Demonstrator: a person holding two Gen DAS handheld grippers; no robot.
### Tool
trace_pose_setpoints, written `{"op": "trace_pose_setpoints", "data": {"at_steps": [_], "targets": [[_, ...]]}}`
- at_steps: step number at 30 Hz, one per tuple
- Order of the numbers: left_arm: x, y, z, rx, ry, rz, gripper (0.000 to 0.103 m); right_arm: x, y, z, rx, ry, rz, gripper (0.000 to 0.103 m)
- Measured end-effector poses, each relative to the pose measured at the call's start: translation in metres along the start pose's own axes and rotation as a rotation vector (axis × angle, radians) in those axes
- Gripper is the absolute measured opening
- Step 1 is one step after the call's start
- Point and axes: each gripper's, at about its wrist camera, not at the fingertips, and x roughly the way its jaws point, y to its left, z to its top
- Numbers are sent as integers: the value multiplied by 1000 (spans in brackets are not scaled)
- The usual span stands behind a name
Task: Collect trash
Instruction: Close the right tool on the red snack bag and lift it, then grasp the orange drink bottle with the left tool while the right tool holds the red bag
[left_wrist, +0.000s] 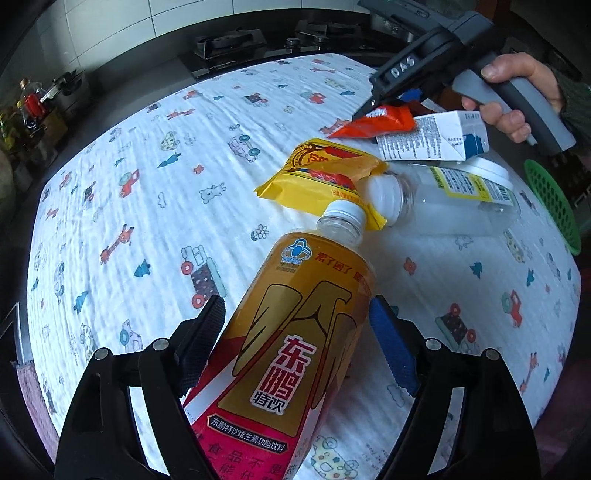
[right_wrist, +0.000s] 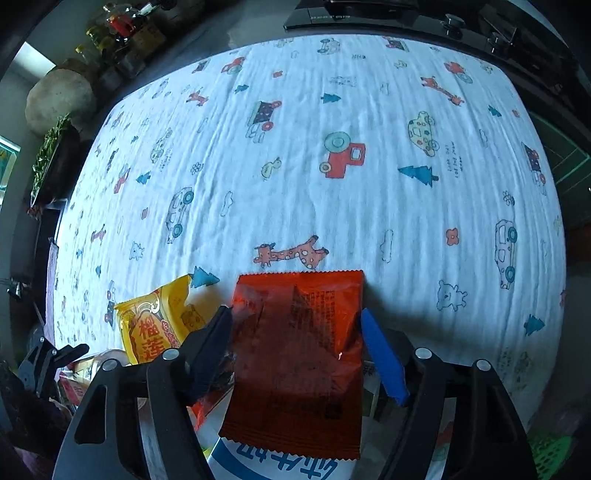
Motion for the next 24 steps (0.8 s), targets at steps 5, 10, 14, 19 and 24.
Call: {"op": "trace_pose_setpoints", "data": {"at_steps": [5, 10, 14, 19, 24], "targets": [[2, 2, 1, -11, -2, -13, 79, 5, 1, 0, -3, 18, -24, 62], [8, 2, 4, -13, 10, -26, 79, 3, 2, -4, -6, -10, -29, 56], [15, 6, 6, -37, 28, -38, 79, -6, -3, -9, -1, -50, -23, 53], [18, 4, 4, -37, 28, -31, 78, -19, -4, -15, 1, -96, 4, 44], [16, 1, 1, -42, 19, -14, 75, -33, 0, -22, -5, -141, 23, 41]]}}
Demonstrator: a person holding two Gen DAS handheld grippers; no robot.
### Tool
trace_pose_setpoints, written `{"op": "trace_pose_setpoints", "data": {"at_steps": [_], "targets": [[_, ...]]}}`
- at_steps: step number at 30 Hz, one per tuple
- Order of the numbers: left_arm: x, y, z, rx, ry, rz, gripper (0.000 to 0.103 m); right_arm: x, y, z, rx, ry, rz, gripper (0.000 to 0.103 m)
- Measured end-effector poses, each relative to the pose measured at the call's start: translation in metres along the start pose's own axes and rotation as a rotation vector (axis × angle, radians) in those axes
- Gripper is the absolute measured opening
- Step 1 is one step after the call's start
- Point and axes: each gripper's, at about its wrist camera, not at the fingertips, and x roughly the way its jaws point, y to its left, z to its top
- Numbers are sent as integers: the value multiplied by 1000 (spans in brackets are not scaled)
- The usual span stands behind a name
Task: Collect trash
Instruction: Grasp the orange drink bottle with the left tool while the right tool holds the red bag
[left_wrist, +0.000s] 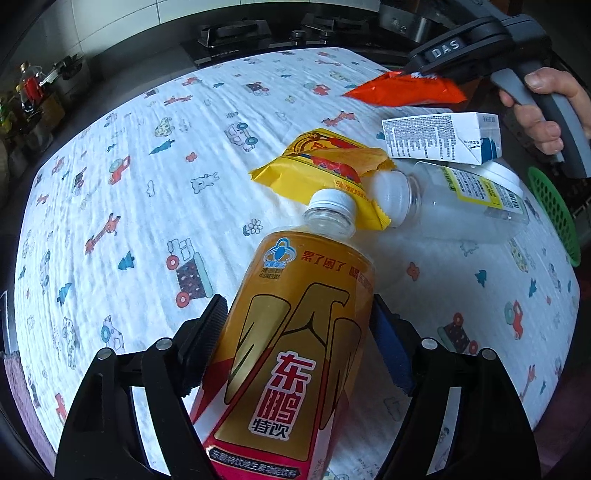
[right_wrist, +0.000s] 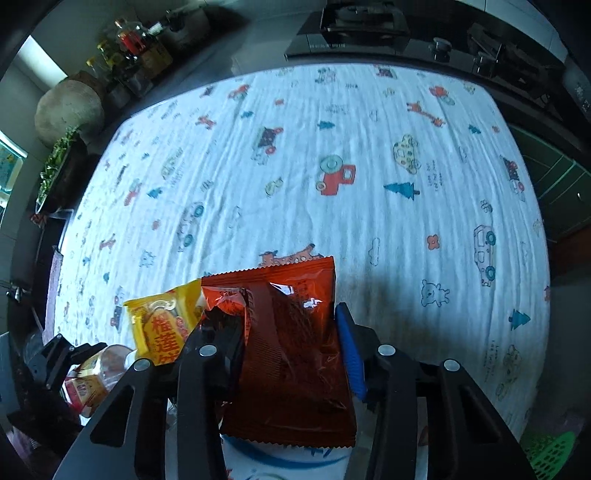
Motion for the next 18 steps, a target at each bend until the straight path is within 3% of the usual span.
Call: {"op": "trace_pose_setpoints", "data": {"at_steps": [2, 18], "targets": [[-1, -1, -1, -10, -6, 8, 74, -8, 3, -2, -5, -25, 9, 37], [-24, -19, -21, -125, -59, 27, 71, -72, 12, -52, -67, -168, 77, 35]]}}
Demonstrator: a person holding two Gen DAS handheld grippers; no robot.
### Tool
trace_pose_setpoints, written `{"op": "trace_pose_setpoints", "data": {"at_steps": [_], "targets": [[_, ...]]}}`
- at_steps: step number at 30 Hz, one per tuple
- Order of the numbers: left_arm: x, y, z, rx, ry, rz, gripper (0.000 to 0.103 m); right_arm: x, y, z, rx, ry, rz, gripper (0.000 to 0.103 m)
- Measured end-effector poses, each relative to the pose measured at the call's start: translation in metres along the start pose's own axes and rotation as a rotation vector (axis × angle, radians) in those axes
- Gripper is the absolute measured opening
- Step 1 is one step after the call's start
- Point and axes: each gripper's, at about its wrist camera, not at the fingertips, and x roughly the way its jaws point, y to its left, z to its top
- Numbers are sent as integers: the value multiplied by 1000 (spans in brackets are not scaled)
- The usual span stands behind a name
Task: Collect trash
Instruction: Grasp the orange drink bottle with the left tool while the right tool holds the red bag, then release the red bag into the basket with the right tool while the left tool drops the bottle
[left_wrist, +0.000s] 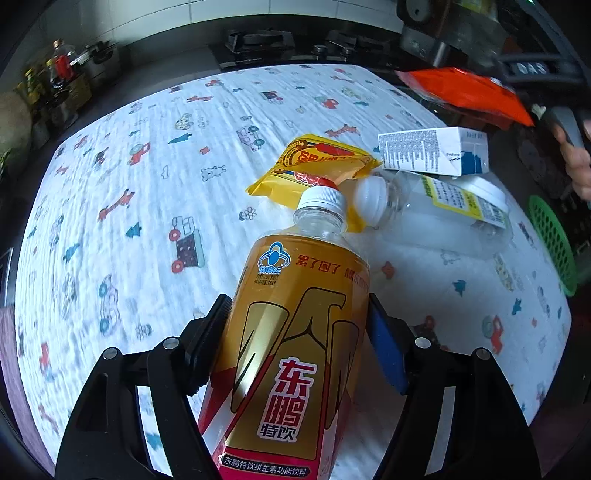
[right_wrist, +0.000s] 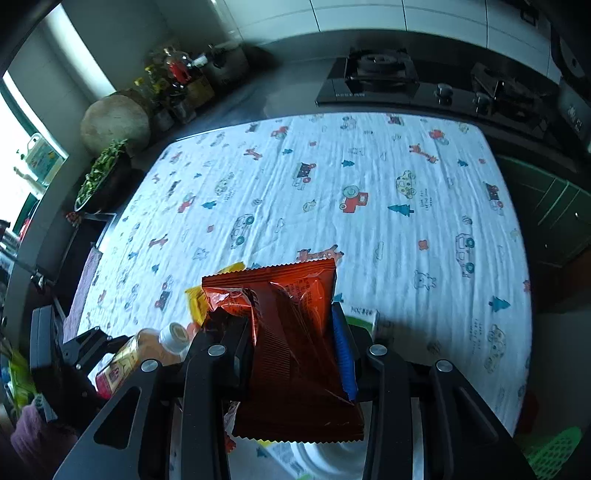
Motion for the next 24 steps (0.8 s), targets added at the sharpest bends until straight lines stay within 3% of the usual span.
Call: {"op": "trace_pose_setpoints", "data": {"at_steps": [12, 24], "targets": [[-41, -35, -14, -73, -79, 17, 71, -52, -9, -54, -21, -85, 23, 35], [-63, -118, -22, -23, -124, -39, 71, -106, -50, -130, 15, -139, -45, 35]]}}
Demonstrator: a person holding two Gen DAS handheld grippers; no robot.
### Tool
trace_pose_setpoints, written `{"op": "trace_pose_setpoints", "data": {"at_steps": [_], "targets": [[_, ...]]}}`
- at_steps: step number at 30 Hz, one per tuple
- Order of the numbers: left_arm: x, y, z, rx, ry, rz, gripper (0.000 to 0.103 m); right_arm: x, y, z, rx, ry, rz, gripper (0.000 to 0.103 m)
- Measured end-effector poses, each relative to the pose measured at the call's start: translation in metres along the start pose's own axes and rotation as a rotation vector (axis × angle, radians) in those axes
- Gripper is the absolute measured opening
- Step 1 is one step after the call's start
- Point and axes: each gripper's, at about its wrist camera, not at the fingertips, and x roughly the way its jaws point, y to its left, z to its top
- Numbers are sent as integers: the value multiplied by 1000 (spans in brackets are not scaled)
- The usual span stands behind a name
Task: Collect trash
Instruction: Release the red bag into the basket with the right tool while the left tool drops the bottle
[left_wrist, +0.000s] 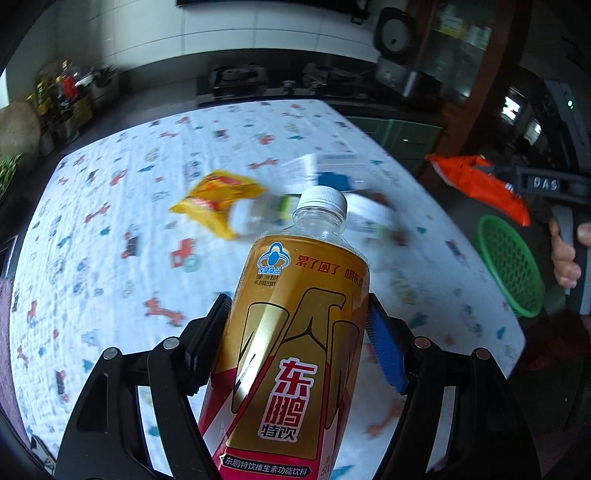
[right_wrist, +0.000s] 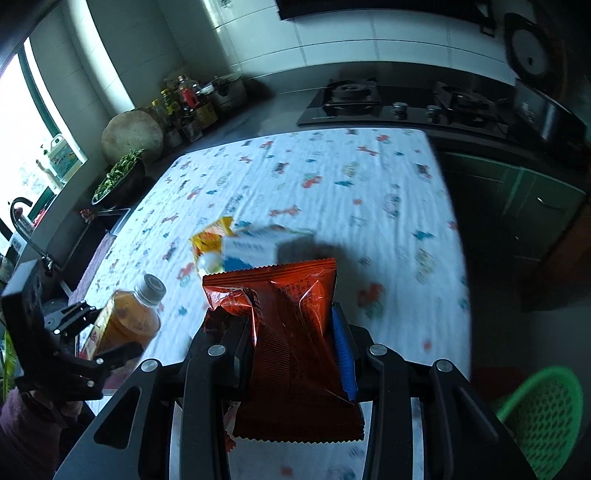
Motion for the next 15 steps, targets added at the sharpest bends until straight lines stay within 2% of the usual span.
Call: {"op": "trace_pose_setpoints", "data": {"at_steps": [8, 15], "targets": [[0, -65, 0, 79, -14, -85, 71, -46, -50, -51, 80, -23, -87, 36], [2, -119, 1, 154, -17, -150, 71, -85, -102, -97, 171, -39, -202, 37]]}}
